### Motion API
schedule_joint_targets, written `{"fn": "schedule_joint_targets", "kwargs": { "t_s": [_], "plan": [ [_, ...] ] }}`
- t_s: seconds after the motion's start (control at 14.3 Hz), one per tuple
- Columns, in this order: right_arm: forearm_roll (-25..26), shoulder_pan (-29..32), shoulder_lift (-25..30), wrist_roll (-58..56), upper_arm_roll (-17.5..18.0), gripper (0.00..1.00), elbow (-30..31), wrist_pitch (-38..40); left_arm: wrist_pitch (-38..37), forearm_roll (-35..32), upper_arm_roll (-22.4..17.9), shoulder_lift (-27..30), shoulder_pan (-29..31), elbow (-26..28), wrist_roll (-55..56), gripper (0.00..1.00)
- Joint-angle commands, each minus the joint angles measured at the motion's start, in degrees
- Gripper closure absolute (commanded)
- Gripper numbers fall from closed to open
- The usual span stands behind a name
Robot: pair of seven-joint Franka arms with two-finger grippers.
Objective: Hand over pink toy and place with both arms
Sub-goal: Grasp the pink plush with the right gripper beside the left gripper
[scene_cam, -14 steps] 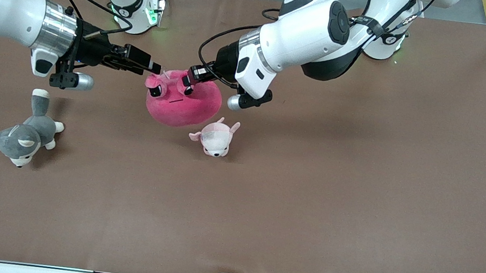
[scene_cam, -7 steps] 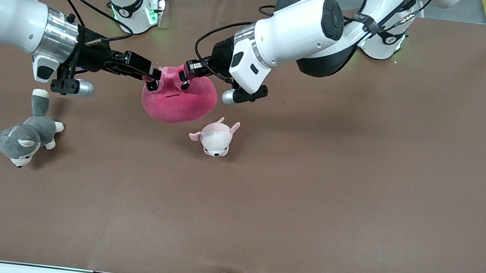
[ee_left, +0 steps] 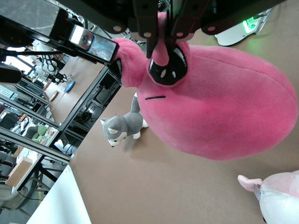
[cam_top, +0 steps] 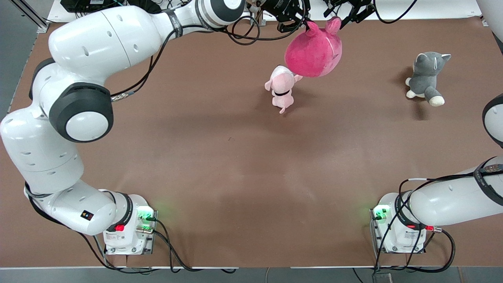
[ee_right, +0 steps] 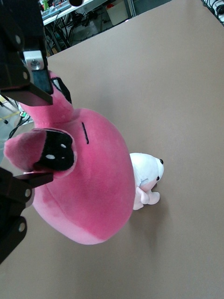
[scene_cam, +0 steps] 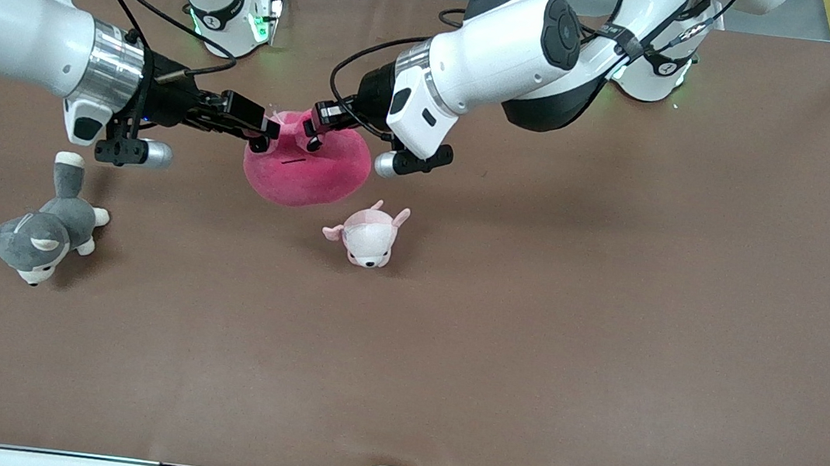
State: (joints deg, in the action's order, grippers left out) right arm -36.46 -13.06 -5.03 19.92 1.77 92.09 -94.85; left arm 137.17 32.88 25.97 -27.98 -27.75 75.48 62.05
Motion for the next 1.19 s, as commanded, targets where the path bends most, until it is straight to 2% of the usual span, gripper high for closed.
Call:
{"fn": "schedule_joint_targets", "kwargs": {
  "t_s": [0.0,0.14,0.28,0.35,0.42,0.49,0.98,1.05,1.12],
  "plan": [
    [1.13,-0.65,-0.33,-0.58,-0.36,0.36,-0.51,0.19,0.47,1.04,-0.13,-0.49,-0.55,-1.48,0.61,1.00],
    [1.65,-0.65,-0.42,-0.67,-0.36,0.44,-0.33,0.45,0.38,1.04,-0.13,-0.32,-0.55,-1.30,0.61,0.99],
    [2.01,-0.65,-0.42,-0.58,-0.36,0.65,-0.25,0.63,0.38,1.04,-0.13,-0.32,-0.55,-1.22,0.61,0.91],
    [2.01,-0.91,-0.42,-0.58,-0.36,0.81,-0.25,0.89,0.38,1.04,-0.13,-0.40,-0.55,-1.22,0.70,0.84],
    [2.09,-1.09,-0.42,-0.58,-0.36,0.92,-0.25,1.15,0.38,1.04,-0.13,-0.40,-0.99,-1.22,0.70,0.82],
    [2.09,-1.09,-0.42,-0.58,-0.36,0.97,-0.42,1.24,0.38,1.04,-0.13,-0.40,-1.17,-1.22,0.70,0.82],
    [2.01,-1.00,-0.34,-0.76,-0.36,1.00,-0.60,1.24,0.38,0.69,-0.13,-0.49,-1.17,-1.22,0.70,0.82],
    [2.01,-0.92,-0.42,-0.76,-0.36,1.00,-0.60,1.24,0.38,0.61,-0.13,-0.41,-1.17,-1.22,0.70,0.75],
    [2.01,-0.48,-0.42,-0.93,-0.36,1.00,-0.60,1.24,0.38,0.43,-0.22,-0.32,-1.17,-1.22,0.70,0.61]
  ]
}}
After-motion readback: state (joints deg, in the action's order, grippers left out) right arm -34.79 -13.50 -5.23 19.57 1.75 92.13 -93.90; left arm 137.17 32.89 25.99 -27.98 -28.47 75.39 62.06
